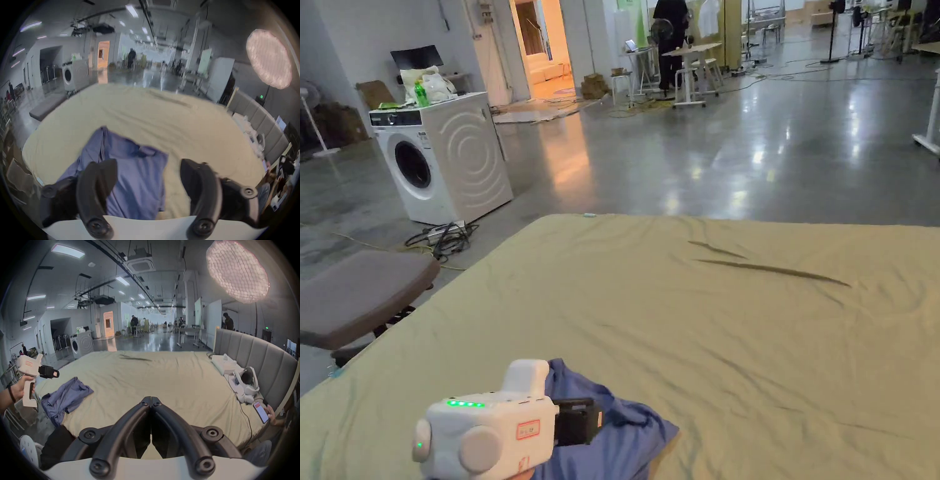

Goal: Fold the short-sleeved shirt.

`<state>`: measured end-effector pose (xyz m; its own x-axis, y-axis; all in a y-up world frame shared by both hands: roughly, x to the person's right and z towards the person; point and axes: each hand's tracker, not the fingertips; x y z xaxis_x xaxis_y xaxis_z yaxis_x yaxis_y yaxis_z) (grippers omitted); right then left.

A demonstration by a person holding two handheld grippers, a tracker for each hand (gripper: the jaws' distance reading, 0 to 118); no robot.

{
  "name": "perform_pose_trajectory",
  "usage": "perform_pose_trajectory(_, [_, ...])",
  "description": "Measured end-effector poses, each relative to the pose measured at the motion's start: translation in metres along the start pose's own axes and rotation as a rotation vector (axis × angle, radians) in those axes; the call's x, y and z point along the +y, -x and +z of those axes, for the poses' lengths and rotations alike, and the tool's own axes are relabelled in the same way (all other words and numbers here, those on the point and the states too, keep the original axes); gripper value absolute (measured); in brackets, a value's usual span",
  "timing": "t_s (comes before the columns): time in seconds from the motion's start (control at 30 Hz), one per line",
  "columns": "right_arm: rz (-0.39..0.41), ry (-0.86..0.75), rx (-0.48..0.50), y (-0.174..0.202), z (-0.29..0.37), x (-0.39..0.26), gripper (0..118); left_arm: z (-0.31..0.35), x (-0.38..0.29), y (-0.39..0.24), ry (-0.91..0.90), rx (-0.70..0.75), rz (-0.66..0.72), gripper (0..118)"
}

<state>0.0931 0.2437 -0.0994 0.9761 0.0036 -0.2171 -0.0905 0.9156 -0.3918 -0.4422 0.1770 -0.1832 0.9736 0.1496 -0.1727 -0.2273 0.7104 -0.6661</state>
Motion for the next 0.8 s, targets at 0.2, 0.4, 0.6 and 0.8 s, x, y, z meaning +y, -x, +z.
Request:
perform_pose_trajectory(0.2, [0.006,0.111,-0.038,0.012,-0.017,-0.011,0,-0.085,-0.017,0.03,0.202,0.005,0.068,91])
perform_pose_trajectory(0.4, [-0.024,0.187,-0.022,0.016,-0.03,-0.02,0,-0.132,-0.027,0.049,0.299,0.117,-0.003,91])
perform_pose_trajectory(0.6, [0.002,0.215,0.012,0.03,-0.038,-0.021,0,-0.129,-0.036,0.036,0.253,0.095,-0.041,46])
perform_pose_trajectory(0.8, [0.007,0.21,0.035,0.023,-0.028,-0.026,0,-0.13,-0.03,0.032,0.283,0.096,0.003,3])
